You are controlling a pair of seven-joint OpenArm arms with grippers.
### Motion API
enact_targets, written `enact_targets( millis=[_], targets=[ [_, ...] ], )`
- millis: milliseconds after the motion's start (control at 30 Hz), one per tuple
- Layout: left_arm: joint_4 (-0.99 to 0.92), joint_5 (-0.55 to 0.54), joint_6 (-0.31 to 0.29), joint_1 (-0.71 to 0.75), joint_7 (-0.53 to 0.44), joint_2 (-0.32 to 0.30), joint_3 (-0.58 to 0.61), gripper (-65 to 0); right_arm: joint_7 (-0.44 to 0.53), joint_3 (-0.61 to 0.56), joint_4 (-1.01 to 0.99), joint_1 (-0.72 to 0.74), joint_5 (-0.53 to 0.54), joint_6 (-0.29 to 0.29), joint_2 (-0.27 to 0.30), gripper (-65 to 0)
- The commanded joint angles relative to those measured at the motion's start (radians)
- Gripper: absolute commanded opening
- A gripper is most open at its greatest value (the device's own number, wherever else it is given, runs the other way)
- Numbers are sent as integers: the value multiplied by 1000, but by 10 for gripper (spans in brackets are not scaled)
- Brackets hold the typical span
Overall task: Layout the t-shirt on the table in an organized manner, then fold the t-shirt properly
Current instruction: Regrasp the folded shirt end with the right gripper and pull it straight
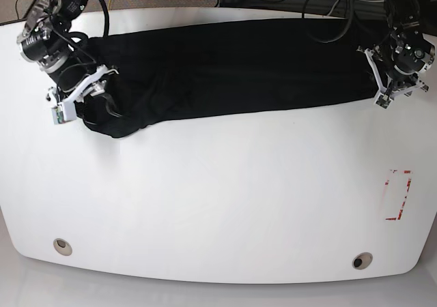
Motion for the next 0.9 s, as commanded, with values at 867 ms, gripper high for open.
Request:
enact_targets(
  millis=[867],
  targets=[
    [54, -2, 6, -86, -4, -14, -9, -363, 154, -258, -604, 475, -597, 6, 62, -274]
  ],
)
